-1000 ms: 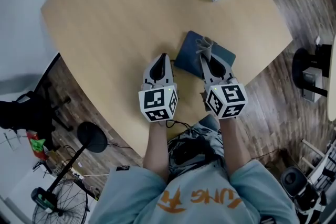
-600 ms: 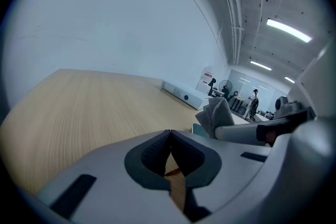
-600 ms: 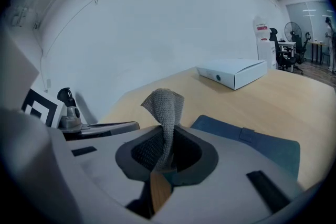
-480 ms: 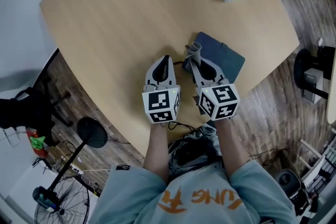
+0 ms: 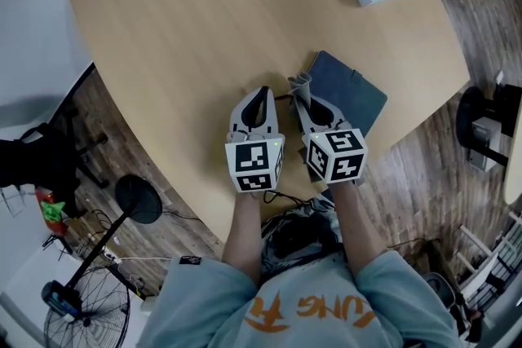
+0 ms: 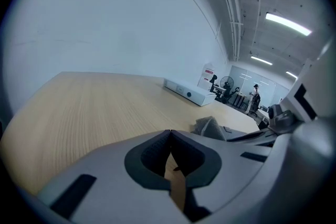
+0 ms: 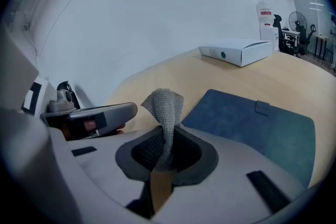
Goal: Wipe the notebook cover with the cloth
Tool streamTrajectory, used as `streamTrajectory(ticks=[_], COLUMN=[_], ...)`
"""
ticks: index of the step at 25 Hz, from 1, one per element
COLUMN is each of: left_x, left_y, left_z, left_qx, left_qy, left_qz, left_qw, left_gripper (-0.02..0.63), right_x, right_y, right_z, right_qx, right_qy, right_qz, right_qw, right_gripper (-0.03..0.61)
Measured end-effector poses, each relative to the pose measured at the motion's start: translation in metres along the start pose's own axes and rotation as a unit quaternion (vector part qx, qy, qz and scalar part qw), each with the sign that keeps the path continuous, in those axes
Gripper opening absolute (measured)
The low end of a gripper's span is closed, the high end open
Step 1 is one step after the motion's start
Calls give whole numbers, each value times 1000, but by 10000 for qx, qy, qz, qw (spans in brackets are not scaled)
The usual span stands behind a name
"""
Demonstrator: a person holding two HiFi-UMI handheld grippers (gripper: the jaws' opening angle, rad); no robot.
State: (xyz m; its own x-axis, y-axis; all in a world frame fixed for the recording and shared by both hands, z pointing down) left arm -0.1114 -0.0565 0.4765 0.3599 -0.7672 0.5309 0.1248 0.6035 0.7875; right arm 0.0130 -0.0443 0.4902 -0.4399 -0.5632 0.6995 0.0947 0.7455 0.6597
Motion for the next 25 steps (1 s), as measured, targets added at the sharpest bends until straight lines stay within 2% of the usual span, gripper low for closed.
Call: streamTrajectory(ticks=[7, 25], left_x=[-1, 4], left_y=[2, 5], left_z=[-3, -34], left_qx=[56, 275], left_qy=[-12, 251], left_qz=[46, 190], left_qw=[10000, 9991], left_gripper=[18, 18], right_x=[3, -16], right_y=[6, 16], right_z=[-2, -18], right_qx=[24, 144], right_qy=[-12, 46], right_qz=[279, 290], right_qw=[9996, 9995], right_gripper=[34, 32])
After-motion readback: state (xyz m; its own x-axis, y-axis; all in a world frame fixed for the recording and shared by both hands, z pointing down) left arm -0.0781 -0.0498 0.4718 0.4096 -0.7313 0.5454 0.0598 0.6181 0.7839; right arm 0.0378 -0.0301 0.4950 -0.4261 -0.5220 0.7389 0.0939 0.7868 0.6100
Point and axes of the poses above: the fingertips, and each gripper's own axes: x forward along the fingers, z to its left, y out of its underside, the point moved 6 cm from there along -x, backward along the fingers, and after that the axes turned 5 degrees about -x, right-handed, at the moved point
